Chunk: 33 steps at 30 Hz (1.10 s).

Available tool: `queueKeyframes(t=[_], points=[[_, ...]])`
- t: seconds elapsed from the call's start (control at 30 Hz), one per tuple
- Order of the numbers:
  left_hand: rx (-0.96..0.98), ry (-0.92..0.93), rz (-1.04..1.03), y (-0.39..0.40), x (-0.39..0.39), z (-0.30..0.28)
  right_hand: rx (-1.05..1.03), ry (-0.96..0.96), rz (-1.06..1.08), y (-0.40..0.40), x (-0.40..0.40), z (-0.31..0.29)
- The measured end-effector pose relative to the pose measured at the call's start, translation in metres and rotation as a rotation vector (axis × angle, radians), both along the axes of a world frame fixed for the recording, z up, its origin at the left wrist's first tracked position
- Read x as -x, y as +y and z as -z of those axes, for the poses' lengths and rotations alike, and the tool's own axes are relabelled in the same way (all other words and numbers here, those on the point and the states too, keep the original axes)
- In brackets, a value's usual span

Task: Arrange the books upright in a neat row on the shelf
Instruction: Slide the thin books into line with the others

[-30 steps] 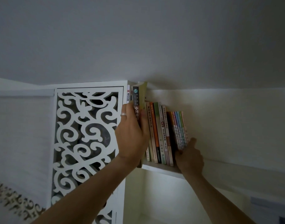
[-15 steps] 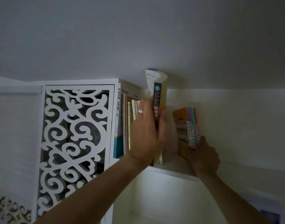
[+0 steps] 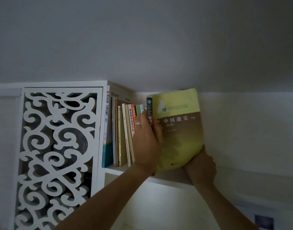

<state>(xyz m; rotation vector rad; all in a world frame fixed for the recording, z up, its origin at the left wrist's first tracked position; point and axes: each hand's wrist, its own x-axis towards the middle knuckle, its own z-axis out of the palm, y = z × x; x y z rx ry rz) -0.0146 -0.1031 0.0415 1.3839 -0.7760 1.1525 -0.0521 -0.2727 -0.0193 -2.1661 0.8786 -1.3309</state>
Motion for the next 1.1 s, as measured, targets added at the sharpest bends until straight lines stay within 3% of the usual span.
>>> queueKeyframes(t=[0.2, 0.4, 0.7, 1.0, 1.1], points=[[-0.004, 0.177, -0.105, 0.001, -0.032, 0.002, 0.053, -0.016, -0.005, 0.002, -0.002, 0.001], [-0.024, 0.238, -0.143, -0.025, -0.040, 0.009, 0.055, -0.042, 0.007, 0.006, -0.002, 0.002], [0.025, 0.074, -0.262, -0.042, -0.061, 0.018, 0.121, 0.013, -0.070, 0.008, -0.001, 0.001], [-0.041, -0.113, -0.269, -0.050, -0.090, 0.048, 0.232, 0.119, -0.190, 0.013, -0.008, -0.005], [-0.025, -0.091, -0.231, -0.051, -0.094, 0.047, 0.291, 0.157, -0.261, 0.018, -0.019, -0.007]])
